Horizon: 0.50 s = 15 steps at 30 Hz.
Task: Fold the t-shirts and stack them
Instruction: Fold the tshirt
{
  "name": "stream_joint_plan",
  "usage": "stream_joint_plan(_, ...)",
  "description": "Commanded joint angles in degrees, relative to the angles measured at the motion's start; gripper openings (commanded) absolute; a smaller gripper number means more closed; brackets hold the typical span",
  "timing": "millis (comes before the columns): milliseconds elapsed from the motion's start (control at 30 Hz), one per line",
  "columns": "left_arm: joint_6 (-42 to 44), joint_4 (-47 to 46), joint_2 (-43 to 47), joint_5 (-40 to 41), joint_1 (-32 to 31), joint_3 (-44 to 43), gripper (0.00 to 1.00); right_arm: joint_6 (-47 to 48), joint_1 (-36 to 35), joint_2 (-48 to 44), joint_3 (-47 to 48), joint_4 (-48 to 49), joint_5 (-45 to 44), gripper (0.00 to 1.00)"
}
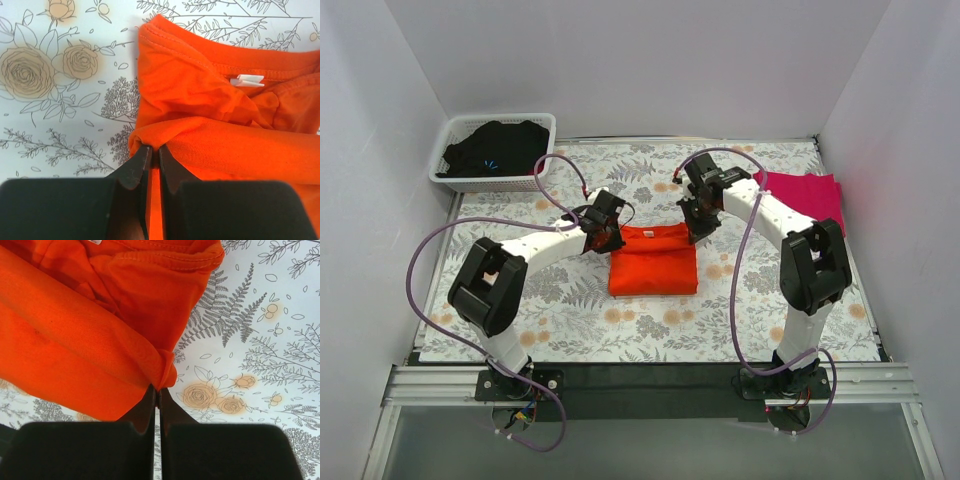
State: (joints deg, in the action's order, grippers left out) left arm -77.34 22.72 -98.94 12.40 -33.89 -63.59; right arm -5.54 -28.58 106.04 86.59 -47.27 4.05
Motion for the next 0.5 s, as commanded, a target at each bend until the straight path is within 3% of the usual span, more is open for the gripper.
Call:
stream_joint_plan(0,2.10,-2.94,-0.37,4.73,0.93,0.22,0.02,1.41,0.98,0.66,-1.68,2.70,-3.35,0.01)
stream_joint_plan(233,2.72,-4.17,-1.00,6.05,0.84,0.31,0.04,0.36,1.59,1.19,-4.58,5.87,-3.79,0.05)
stream_joint_plan(267,2.81,-4.09,-0.91,6.23,0.93,0.14,0.05,0.09,1.77,1.10,-4.67,6.22,-3.79,0.08)
stream_joint_plan(333,2.98,-4.09,-0.30,6.67,0.93,-0.04,0.10,-0.52,1.77,0.58,-4.85,6.57,-5.44,0.22)
stream_joint_plan(367,3.07,-4.17,0.23,6.67,0.84,-0.13,0.21,-1.05,1.77,0.31,-4.67,6.66,-5.63,0.31)
stream_joint_plan(433,3.34,-4.18,1.28,6.58,0.84,-0.30,0.36,-1.66,1.77,-1.62,-4.41,6.75,-6.34,0.40)
stream_joint_plan(467,3.51,-4.09,3.03,6.49,0.84,-0.39,0.49,-2.19,1.77,-3.63,-4.32,6.84,-6.51,0.45)
